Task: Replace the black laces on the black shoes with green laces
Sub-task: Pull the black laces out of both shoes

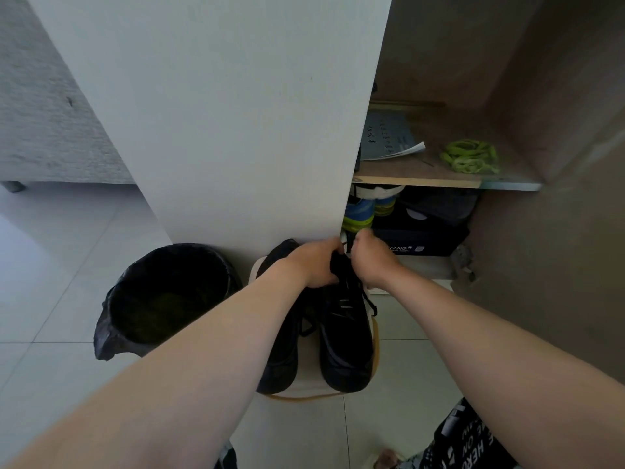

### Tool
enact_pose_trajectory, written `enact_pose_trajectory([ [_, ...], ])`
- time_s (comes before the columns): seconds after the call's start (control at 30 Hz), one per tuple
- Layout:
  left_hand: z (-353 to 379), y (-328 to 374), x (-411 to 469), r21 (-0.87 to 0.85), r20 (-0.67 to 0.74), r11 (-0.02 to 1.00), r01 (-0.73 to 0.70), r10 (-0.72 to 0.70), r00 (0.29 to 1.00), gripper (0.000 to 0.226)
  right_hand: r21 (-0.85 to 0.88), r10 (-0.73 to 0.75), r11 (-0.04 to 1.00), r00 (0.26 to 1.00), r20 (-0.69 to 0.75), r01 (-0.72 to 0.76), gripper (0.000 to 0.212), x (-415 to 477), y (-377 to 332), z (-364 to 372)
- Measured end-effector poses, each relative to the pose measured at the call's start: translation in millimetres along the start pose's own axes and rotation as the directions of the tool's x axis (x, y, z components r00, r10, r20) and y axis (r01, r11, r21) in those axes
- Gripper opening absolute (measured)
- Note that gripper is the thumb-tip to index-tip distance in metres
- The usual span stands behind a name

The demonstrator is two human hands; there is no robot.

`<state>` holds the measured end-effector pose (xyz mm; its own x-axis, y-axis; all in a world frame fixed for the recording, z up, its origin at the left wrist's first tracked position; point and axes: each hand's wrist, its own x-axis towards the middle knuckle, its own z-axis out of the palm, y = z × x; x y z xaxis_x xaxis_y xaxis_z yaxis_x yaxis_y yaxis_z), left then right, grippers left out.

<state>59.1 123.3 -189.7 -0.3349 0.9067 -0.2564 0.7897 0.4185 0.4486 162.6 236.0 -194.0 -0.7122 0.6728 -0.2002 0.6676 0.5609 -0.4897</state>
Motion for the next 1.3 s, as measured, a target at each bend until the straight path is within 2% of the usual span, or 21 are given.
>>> enact_pose_trajectory([
  [0.07,0,3,1,0.019,-0.012,1.000,0.003,-0.003,1.000,0.059,0.127,0.036,0.992,0.989,-0.144,-0.018,0.019,2,-2,-8],
  [0.13,-1,4,0,0.012,-0.046,1.000,0.009,-0.008,0.999,0.048,0.180,0.030,0.984,0.982,-0.187,0.004,0.027,4,-1,-15],
  [0.23,-1,7,-1,-0.174,-0.197,0.985,-0.008,-0.027,0.980,0.042,0.244,-0.006,0.969,0.991,-0.133,0.039,0.027,5,1,-14],
  [0.33,-9,11,2,-0.252,-0.505,0.962,-0.110,-0.033,0.863,0.045,0.416,-0.033,0.908,0.999,-0.025,0.041,0.020,2,-4,-11],
  [0.37,-13,12,3,-0.239,-0.534,0.962,-0.132,-0.017,0.846,0.048,0.457,-0.053,0.888,0.999,0.008,0.043,0.017,0,-7,-10],
  [0.47,-20,11,6,-0.134,-0.361,0.986,-0.096,0.041,0.932,0.056,0.544,-0.079,0.838,0.996,0.034,0.048,0.013,-1,-12,-10],
  [0.57,-24,5,10,0.068,-0.271,0.997,0.029,-0.010,0.963,0.029,0.585,-0.036,0.810,0.995,0.095,-0.026,0.011,2,-9,-9],
  [0.63,-30,1,11,0.117,-0.260,0.991,0.069,-0.037,0.965,0.023,0.524,-0.028,0.850,0.989,0.147,-0.054,0.012,1,-3,-7],
  [0.73,-38,-1,9,0.054,-0.353,0.996,0.065,-0.042,0.935,0.019,0.326,-0.098,0.945,0.979,0.177,0.036,0.022,2,8,0],
  [0.83,-35,2,5,0.063,-0.433,0.997,0.034,-0.003,0.902,0.020,0.159,-0.098,0.984,0.986,0.138,0.075,0.009,3,12,2],
  [0.9,-28,5,4,0.090,-0.481,0.996,0.005,0.039,0.876,0.018,0.087,-0.090,0.993,0.988,0.126,0.080,0.022,5,12,2],
  [0.97,-22,4,4,0.131,-0.545,0.990,-0.055,0.118,0.830,0.021,0.053,-0.072,0.997,0.987,0.144,0.065,0.032,5,12,2],
  [1.03,-18,6,2,0.232,-0.548,0.964,-0.133,0.242,0.800,0.035,0.046,-0.054,0.998,0.987,0.149,0.048,0.032,5,13,2],
  [1.1,-17,8,1,0.377,-0.499,0.897,-0.230,0.406,0.766,0.028,0.128,-0.019,0.992,0.989,0.146,0.000,0.027,5,12,0],
  [1.13,-16,9,0,0.409,-0.444,0.875,-0.259,0.439,0.781,0.022,0.220,0.007,0.975,0.990,0.143,-0.039,0.025,6,13,-2],
  [1.2,-13,13,-3,0.327,-0.285,0.909,-0.259,0.356,0.890,0.021,0.325,0.068,0.939,0.986,0.149,-0.114,0.021,5,13,-7],
  [1.23,-10,14,-3,0.284,-0.182,0.932,-0.224,0.282,0.942,0.023,0.318,0.076,0.941,0.988,0.131,-0.114,0.019,5,12,-9],
  [1.3,-4,12,0,0.287,-0.076,0.940,-0.185,0.215,0.974,0.024,0.289,0.069,0.953,0.994,0.085,-0.091,0.022,4,11,-9],
])
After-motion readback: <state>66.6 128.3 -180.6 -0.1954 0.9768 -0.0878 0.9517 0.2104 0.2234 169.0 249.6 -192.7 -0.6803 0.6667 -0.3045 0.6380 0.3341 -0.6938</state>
